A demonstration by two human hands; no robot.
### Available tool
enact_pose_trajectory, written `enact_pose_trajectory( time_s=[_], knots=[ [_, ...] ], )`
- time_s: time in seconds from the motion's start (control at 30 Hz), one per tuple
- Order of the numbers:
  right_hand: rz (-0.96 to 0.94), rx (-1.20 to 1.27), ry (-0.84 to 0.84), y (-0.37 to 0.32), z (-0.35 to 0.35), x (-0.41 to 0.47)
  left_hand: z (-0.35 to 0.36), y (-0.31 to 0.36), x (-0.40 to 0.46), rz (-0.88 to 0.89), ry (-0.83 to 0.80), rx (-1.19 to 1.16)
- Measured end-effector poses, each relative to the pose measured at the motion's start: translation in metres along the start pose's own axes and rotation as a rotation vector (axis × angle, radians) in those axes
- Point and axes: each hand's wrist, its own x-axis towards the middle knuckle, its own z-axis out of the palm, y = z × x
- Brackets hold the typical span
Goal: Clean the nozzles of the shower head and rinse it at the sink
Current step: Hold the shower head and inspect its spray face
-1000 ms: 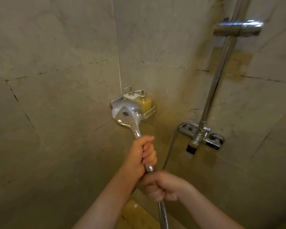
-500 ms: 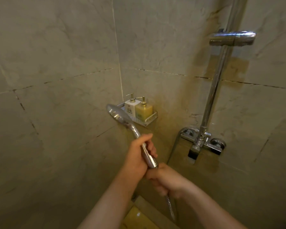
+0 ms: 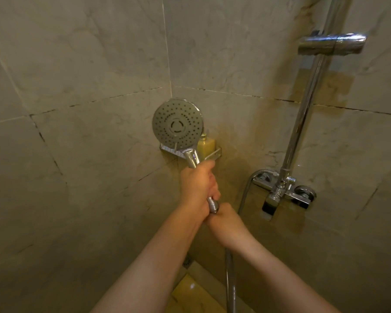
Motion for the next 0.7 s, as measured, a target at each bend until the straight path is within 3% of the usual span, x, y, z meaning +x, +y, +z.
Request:
enact_pose_trajectory(
  time_s=[0.1, 0.2, 0.3, 0.4, 0.5, 0.6, 0.7],
  knots=[
    [-0.045, -0.061, 0.059, 0.005, 0.003, 0.0, 0.007, -0.005, -0.004, 0.11, 0.147, 0.017],
    [-0.047, -0.051, 0.009, 0.005, 0.0, -0.003, 0.004, -0.009, -0.006, 0.122, 0.122, 0.051],
    [0.011, 0.169, -0.098, 0.003, -0.004, -0.007, -0.008, -0.007, -0.003, 0.037, -0.184, 0.016],
    [0.113, 0.397, -0.342, -0.002, -0.009, -0.01, -0.022, 0.002, 0.001, -0.021, -0.577, -0.139],
    [0.178, 0.479, -0.552, -0.009, -0.013, -0.007, -0.027, 0.011, 0.002, -0.092, -0.814, -0.23],
    [0.194, 0.541, -0.686, -0.011, -0.019, -0.002, -0.025, 0.017, 0.002, -0.163, -0.9, -0.281],
    [0.19, 0.54, -0.662, -0.01, -0.019, -0.005, -0.019, 0.018, 0.0, -0.174, -0.815, -0.212]
  ],
)
